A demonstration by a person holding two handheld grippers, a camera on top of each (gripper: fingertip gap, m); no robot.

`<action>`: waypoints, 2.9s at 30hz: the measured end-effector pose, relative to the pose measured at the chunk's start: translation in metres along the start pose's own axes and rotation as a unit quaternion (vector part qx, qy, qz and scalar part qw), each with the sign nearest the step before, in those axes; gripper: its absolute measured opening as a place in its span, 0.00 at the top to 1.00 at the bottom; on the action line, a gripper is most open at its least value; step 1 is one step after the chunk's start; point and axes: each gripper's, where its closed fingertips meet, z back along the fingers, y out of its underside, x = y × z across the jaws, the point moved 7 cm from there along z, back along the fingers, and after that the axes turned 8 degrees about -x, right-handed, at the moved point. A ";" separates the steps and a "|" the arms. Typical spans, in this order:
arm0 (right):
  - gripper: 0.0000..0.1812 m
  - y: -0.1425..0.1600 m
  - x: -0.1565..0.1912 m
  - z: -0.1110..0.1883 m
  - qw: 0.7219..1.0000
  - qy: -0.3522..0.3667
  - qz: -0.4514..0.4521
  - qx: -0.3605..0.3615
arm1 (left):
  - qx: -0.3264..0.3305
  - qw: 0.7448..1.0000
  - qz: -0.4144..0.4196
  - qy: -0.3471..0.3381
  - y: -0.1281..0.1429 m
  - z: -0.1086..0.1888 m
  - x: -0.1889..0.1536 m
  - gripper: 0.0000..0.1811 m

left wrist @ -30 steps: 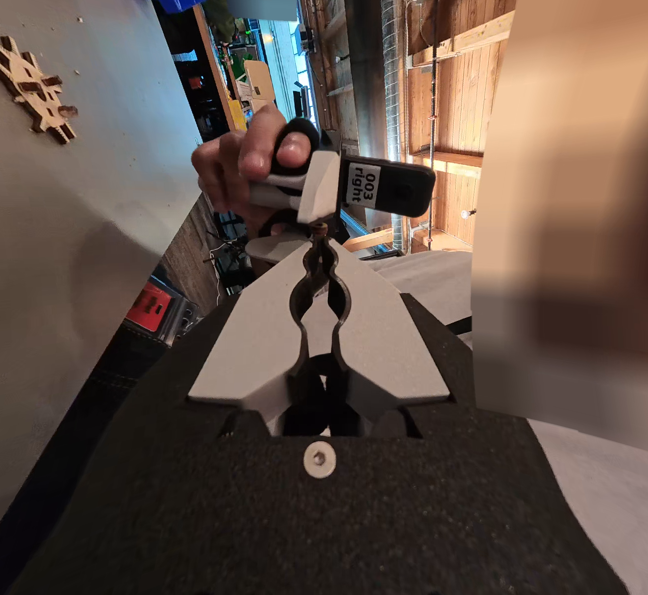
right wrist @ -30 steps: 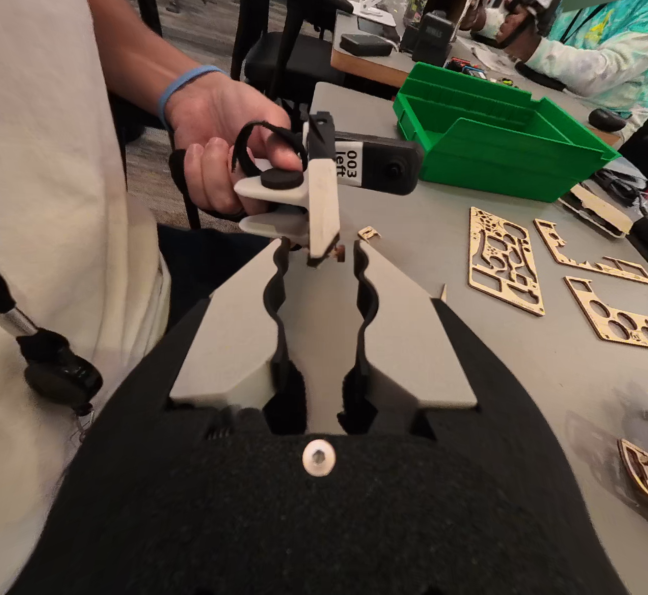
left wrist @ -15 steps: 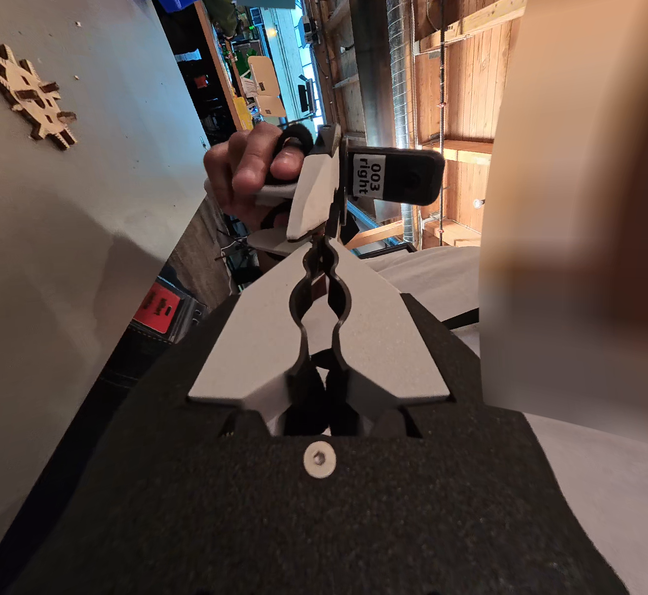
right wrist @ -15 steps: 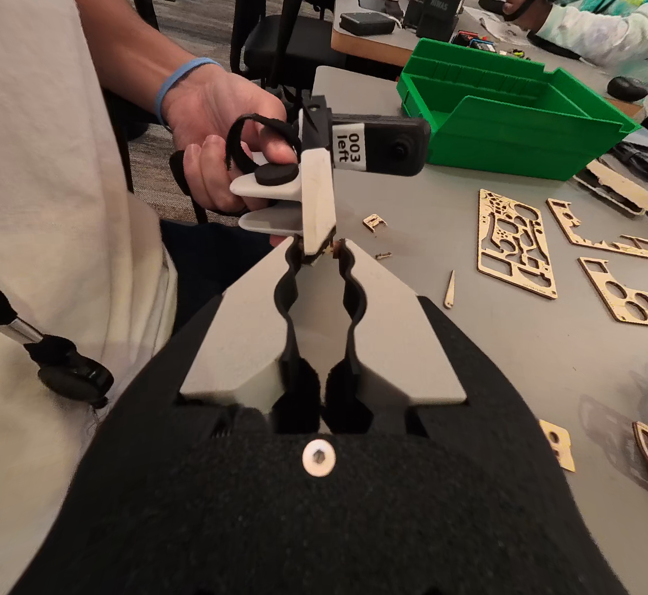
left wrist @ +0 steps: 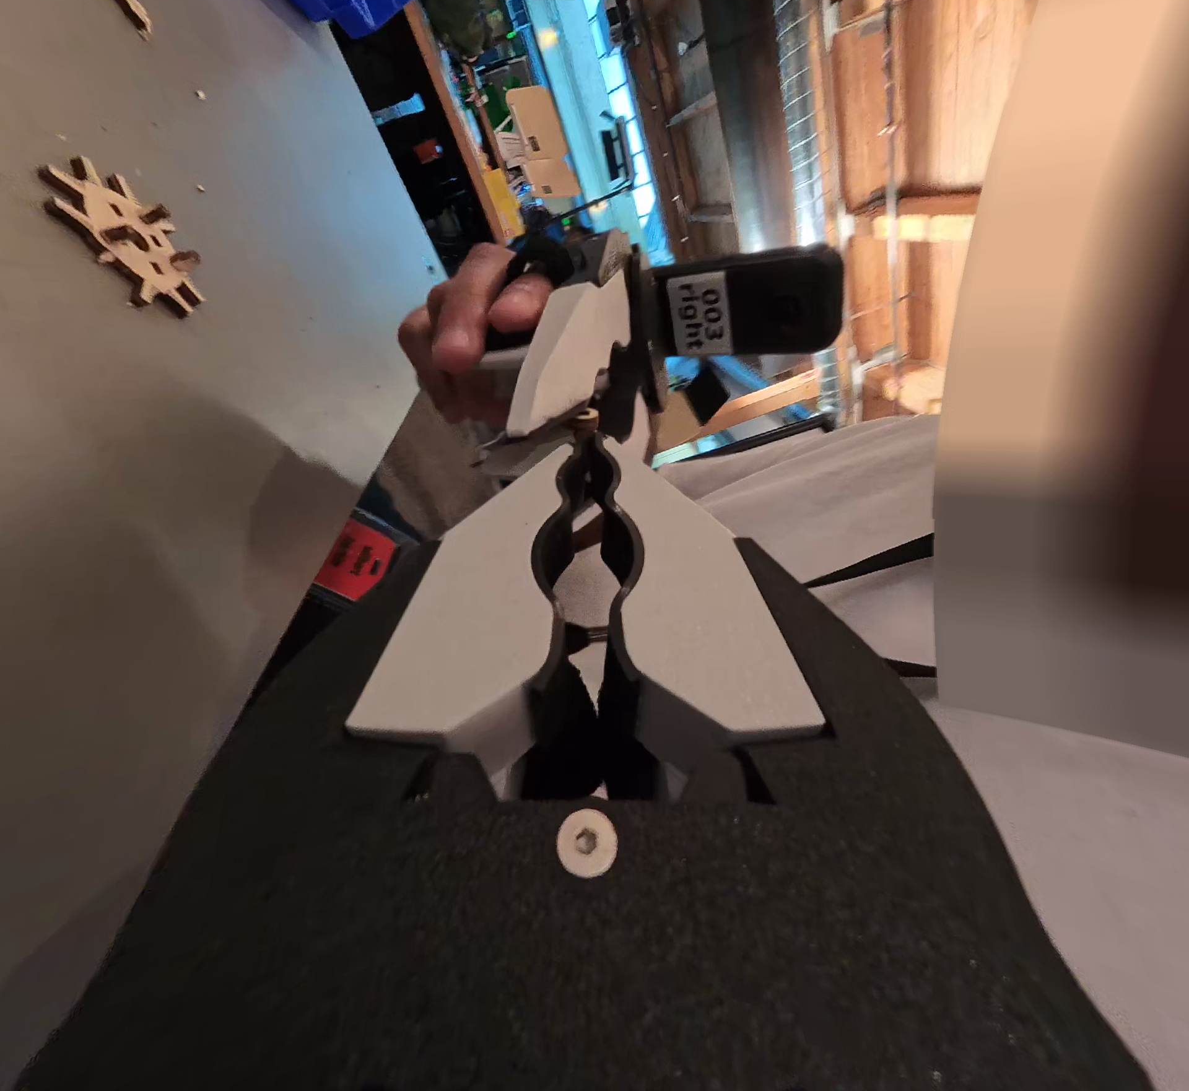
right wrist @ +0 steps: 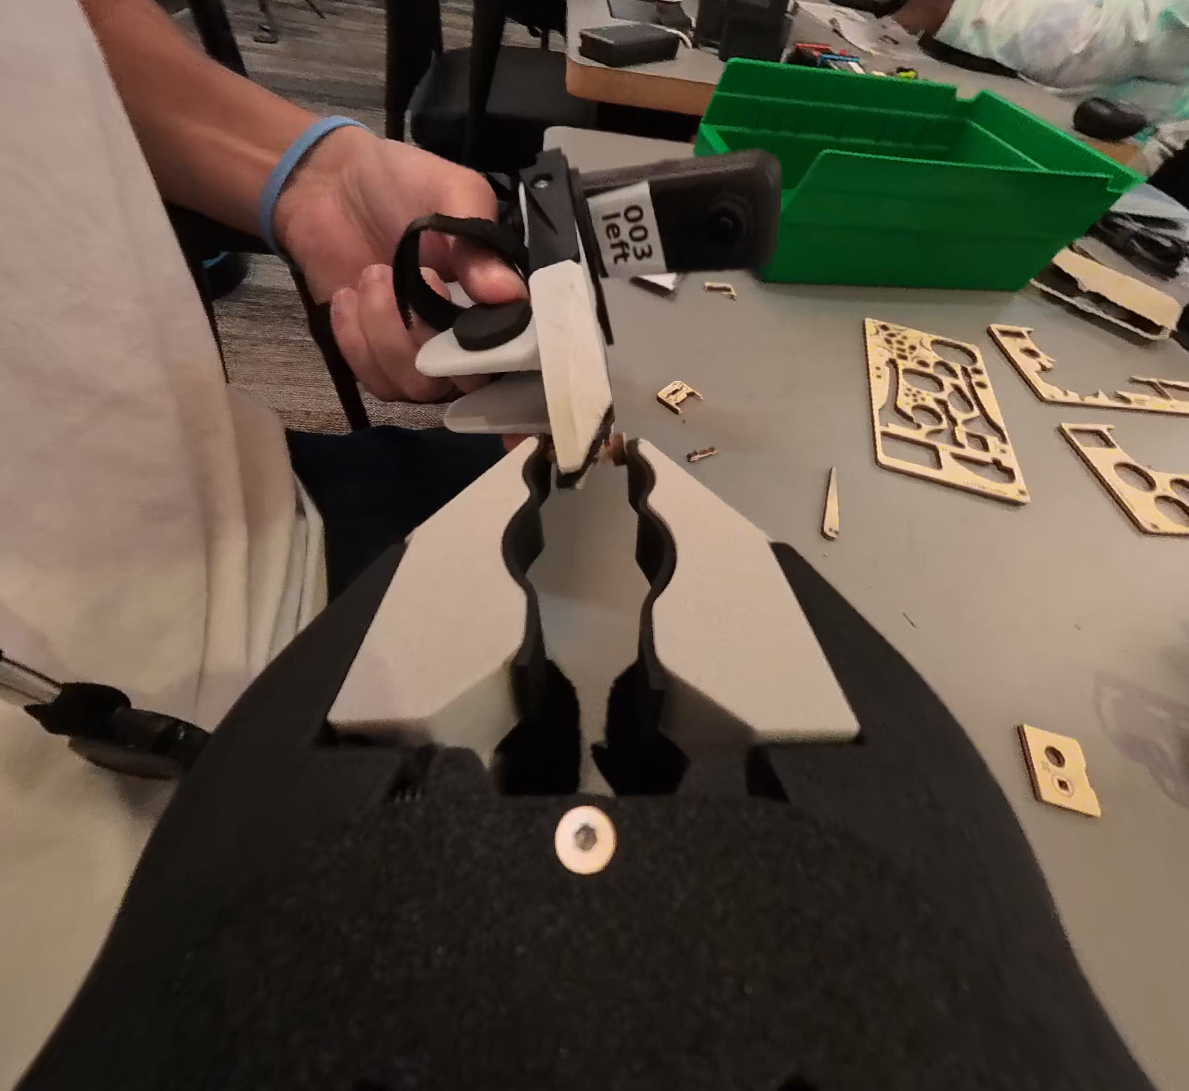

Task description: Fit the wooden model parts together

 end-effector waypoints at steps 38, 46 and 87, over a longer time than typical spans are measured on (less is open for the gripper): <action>0.89 0.013 0.005 -0.007 0.984 0.045 0.109 0.131 | 0.019 0.995 -0.038 -0.095 0.003 0.001 0.014 1.00; 0.89 0.014 0.003 -0.008 0.993 0.032 0.055 0.096 | 0.014 0.995 -0.036 -0.090 0.002 0.002 0.014 1.00; 0.86 -0.002 0.002 0.002 0.991 0.074 0.092 0.062 | 0.009 0.994 -0.089 -0.060 -0.003 -0.001 -0.002 1.00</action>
